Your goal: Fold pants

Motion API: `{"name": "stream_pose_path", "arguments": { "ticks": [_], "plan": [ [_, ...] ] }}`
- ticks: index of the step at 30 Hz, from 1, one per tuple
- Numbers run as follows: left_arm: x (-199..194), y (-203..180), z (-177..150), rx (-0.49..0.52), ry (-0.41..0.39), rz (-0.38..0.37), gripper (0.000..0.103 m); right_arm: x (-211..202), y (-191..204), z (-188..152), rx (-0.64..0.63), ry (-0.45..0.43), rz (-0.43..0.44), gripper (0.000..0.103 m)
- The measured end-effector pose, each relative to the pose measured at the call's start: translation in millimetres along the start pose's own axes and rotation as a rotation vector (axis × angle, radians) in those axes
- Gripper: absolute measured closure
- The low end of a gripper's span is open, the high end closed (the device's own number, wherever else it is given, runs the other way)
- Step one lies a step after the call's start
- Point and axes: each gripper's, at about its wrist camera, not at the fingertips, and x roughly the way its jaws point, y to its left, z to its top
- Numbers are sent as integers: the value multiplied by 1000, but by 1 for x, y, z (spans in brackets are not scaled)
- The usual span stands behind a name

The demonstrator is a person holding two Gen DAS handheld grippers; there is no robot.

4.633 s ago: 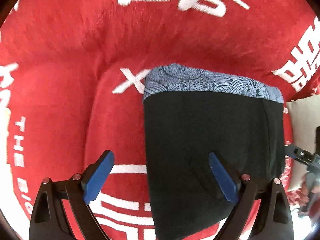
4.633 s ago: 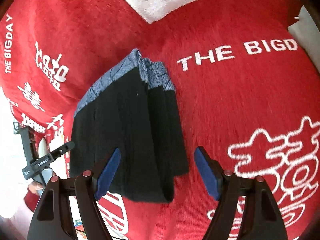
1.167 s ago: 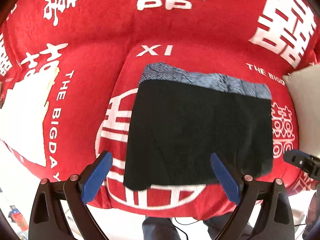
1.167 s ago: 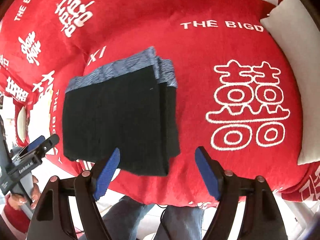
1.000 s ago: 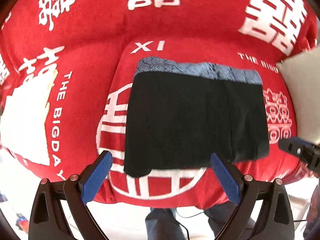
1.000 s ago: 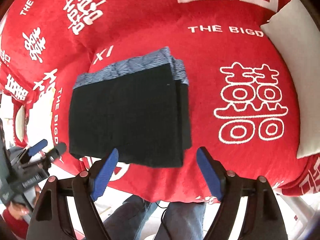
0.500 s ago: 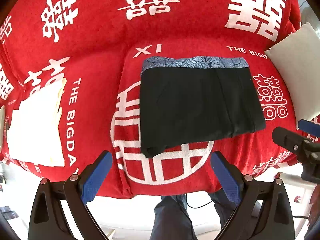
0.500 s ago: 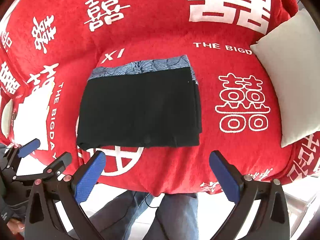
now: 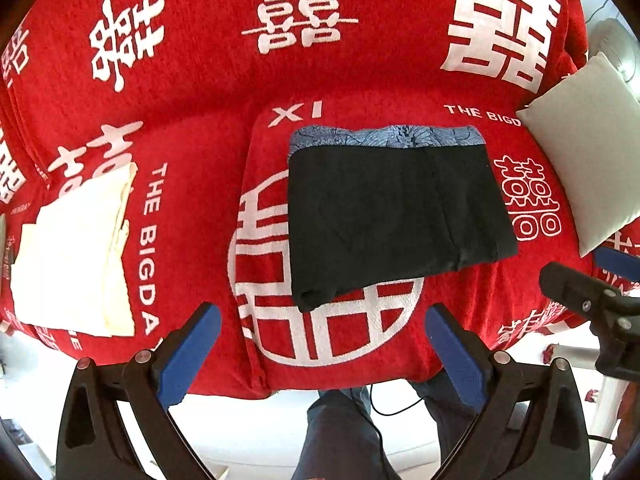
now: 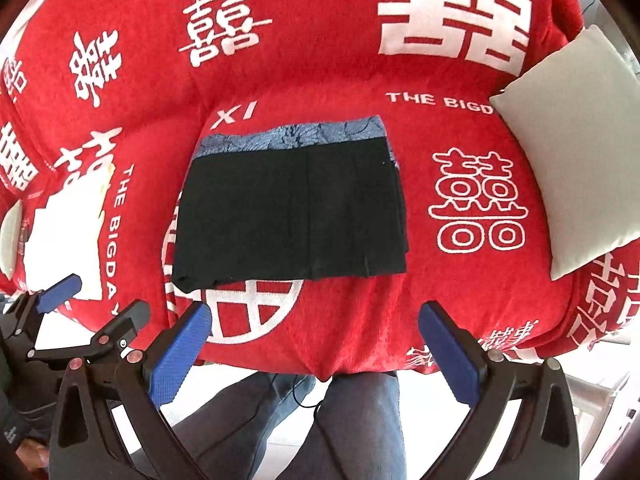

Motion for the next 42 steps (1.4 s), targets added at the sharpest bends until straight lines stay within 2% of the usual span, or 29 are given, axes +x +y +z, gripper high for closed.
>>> {"name": "stream_pose_path", "arguments": {
  "ticks": [4,9,42],
  "plan": [
    [-8,1,2,10,-33,26,1,-6,-1,0,20,-15,-9,0],
    [-9,2,5,11,-29,52,1,-9,2,-2,26,-23,-23,0],
    [-9,0,7,8,-7,47,1,-12,2,-2,28,-25,-46,0]
  ]
}}
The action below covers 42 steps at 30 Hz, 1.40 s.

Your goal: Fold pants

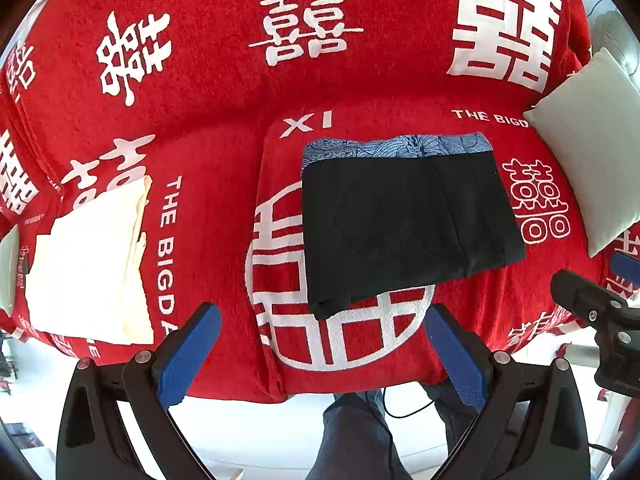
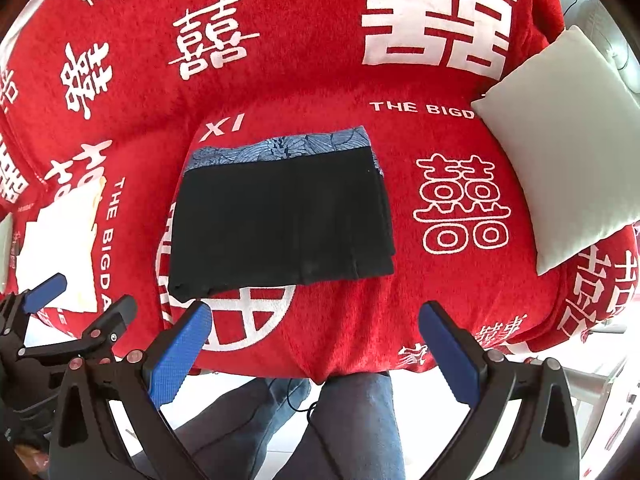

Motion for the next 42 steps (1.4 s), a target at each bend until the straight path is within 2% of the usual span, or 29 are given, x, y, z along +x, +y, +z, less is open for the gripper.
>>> {"name": "stream_pose_path", "arguments": {
  "ticks": [42],
  "plan": [
    [4,1,3,-31,26,-23,1,4,5,5,-19,4,-6,0]
  ]
}}
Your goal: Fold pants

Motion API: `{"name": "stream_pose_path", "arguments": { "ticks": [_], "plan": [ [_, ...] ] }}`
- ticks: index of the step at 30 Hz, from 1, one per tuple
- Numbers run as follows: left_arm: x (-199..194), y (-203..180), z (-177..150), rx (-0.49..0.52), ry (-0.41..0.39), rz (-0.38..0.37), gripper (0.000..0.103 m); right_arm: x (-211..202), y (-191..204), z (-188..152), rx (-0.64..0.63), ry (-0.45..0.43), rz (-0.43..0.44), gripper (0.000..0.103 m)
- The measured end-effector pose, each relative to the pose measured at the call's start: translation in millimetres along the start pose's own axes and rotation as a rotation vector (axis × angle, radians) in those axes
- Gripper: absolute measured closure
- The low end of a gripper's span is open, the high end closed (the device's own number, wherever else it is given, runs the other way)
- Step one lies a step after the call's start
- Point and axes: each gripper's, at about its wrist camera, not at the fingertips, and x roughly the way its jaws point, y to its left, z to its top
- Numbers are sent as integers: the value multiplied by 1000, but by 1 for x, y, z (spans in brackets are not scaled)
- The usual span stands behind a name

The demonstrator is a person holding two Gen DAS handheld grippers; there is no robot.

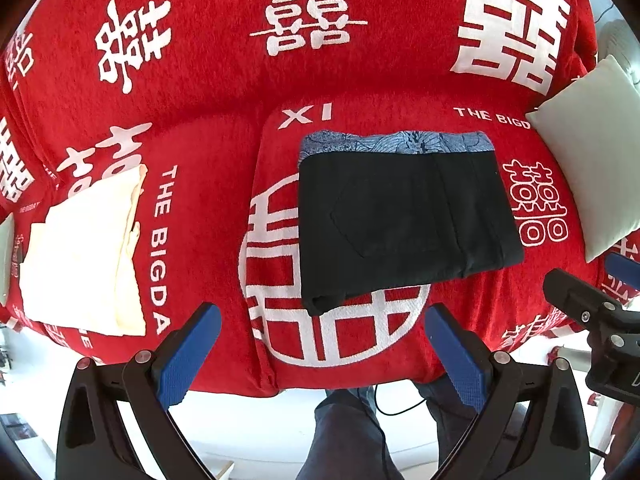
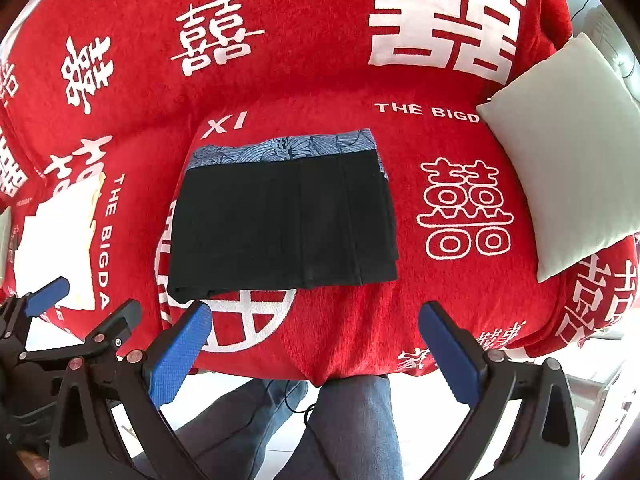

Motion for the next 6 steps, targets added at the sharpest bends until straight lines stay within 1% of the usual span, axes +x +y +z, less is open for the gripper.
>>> {"name": "stream_pose_path", "arguments": {
  "ticks": [3,6],
  "plan": [
    [-3,0,1,-2,-20,-7,1,1,-1,0,-1,1,0,0],
    [-3,-2,2,-3,-17,-7,1,3,-1,0,1,4,0,0]
  ]
}}
